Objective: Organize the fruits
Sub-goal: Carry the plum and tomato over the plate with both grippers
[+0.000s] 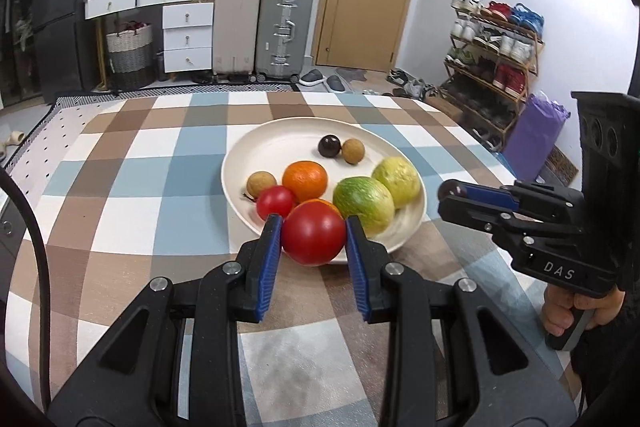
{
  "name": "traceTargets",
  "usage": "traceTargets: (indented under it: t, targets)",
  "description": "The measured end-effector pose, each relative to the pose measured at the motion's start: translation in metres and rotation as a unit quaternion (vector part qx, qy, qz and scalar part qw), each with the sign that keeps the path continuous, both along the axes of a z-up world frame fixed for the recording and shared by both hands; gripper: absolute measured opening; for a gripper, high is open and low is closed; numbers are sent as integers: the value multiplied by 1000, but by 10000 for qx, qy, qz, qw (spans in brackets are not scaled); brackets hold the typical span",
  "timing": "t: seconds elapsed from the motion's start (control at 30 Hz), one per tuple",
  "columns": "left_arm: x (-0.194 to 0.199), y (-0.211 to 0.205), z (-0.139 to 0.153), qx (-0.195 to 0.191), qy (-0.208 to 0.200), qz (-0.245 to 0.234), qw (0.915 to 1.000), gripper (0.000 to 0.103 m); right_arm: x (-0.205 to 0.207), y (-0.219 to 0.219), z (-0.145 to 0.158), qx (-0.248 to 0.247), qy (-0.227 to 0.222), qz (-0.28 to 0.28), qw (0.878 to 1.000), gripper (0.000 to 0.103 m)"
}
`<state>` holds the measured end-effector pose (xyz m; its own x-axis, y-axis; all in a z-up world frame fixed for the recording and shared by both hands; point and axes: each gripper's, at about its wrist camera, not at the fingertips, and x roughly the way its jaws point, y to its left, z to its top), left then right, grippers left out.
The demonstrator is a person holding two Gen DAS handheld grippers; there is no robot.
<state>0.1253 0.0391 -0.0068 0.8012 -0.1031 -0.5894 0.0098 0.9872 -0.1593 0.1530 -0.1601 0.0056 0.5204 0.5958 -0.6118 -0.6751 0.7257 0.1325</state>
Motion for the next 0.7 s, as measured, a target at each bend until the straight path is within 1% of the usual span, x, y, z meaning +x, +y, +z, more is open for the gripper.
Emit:
traceTargets:
  t: [0.13,0.2,0.33,0.43,0.7]
  targets:
    - [1,1,2,30,-44,68,10000,29,2,-2,3,76,-38,-87,9999,24]
    - [3,0,3,112,-73,117,9998,29,5,-3,4,136,40,-122,9998,24]
    - [10,2,6,147,-99,155,9997,29,13,-4,8,284,142,-218,9993,24]
    - [17,3,10,170,-103,182,9996,29,17,-1,12,241,89,-310,9992,24]
    - [32,5,17,192,-150,194,9995,29,33,14,14,252,171,-341,9990,24]
